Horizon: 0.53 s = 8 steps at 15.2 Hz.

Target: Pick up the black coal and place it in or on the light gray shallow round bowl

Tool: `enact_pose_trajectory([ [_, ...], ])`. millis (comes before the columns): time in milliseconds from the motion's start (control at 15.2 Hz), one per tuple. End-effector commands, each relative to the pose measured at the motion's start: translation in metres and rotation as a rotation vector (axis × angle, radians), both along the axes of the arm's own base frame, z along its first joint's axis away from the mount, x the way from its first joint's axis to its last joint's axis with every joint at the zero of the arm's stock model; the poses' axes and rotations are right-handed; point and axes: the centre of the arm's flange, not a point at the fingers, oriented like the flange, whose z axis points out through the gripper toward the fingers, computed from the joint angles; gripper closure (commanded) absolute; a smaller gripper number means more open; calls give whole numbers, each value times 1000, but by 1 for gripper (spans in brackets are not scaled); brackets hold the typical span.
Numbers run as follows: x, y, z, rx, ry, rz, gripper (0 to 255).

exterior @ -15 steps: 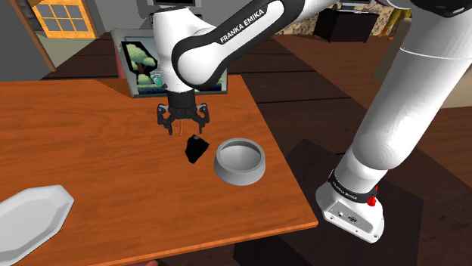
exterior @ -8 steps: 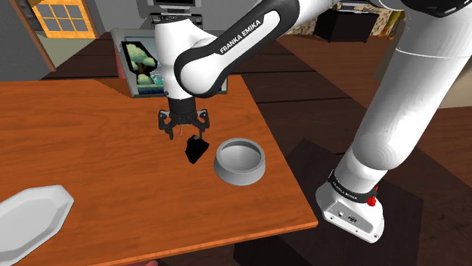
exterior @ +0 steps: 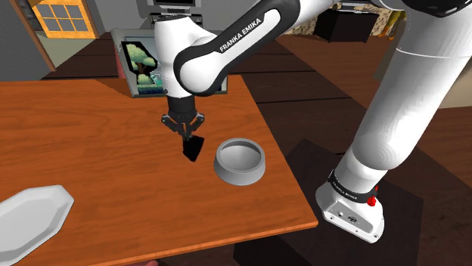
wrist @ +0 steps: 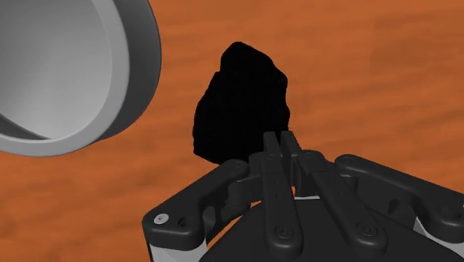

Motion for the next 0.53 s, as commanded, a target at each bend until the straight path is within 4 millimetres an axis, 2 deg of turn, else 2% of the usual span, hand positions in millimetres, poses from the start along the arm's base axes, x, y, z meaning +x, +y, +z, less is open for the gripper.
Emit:
enact_pose_trajectory([
  [0,-1,0,-5,-3,10,1,255],
  [264,1,1,0,0,0,0,255],
  [330,1,1,0,0,0,0,0],
  [462,-37,0,7,13,-78,-55,0],
])
